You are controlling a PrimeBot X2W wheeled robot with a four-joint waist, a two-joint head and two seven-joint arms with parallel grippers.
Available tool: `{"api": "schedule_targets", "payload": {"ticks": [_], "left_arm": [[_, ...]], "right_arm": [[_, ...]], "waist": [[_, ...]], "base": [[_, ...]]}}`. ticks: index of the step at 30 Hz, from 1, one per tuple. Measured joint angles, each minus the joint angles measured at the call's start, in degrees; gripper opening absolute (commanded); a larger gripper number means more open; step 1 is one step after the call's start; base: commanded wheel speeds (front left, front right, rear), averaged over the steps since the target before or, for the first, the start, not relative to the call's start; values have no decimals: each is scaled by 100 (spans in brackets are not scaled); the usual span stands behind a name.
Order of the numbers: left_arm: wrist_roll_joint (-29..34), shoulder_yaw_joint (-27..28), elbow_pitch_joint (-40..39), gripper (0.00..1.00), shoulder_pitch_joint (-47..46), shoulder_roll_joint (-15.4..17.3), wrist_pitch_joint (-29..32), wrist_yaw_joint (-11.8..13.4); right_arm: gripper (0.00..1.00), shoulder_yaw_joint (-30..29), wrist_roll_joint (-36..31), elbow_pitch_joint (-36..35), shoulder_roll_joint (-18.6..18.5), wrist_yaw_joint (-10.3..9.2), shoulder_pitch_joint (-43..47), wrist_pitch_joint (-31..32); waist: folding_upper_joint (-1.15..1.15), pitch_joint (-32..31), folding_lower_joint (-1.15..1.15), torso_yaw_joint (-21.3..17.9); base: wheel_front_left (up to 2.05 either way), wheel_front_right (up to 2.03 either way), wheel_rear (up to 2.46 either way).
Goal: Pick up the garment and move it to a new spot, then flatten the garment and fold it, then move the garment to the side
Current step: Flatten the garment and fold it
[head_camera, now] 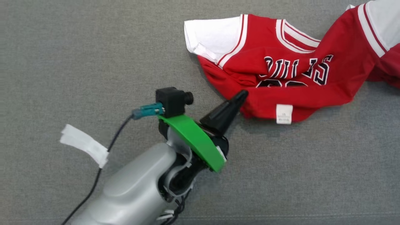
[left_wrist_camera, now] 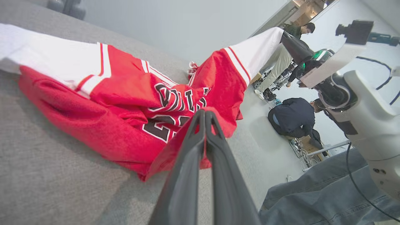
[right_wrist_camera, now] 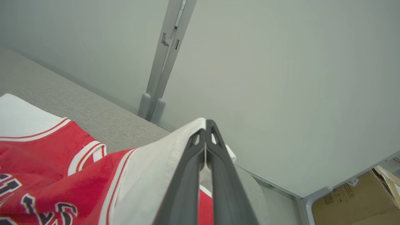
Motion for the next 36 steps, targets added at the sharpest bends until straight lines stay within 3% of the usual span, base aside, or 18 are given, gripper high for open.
{"api": "schedule_targets", "payload": {"ticks": [8,17,20,29,36], "left_arm": [[-348,820,-678,0,-95,778,-101,-33],[-402,1945,-971,0,-809,2156,127,437],[-468,2353,-1256,0,-1076,2546,223,481],[-1076,3082,-2374,0,-1182,3255,614,572],[-1740,3344,-2646,0,-887,3765,1198,720]], "right_arm": [[0,-255,77,-392,-69,-48,-334,-166],[0,-289,179,-858,-19,64,-872,-271],[0,-488,283,-1122,-3,48,-1096,-359],[0,-961,973,-1928,94,-77,-1153,-448],[0,-1077,1451,-2189,89,-146,-597,22]], "waist": [[0,-364,0,268],[0,-753,0,523],[0,-901,0,589],[0,-1276,0,644],[0,-1331,0,458]], "base": [[0,0,0],[0,0,0],[0,0,0],[0,0,0],[0,0,0]]}}
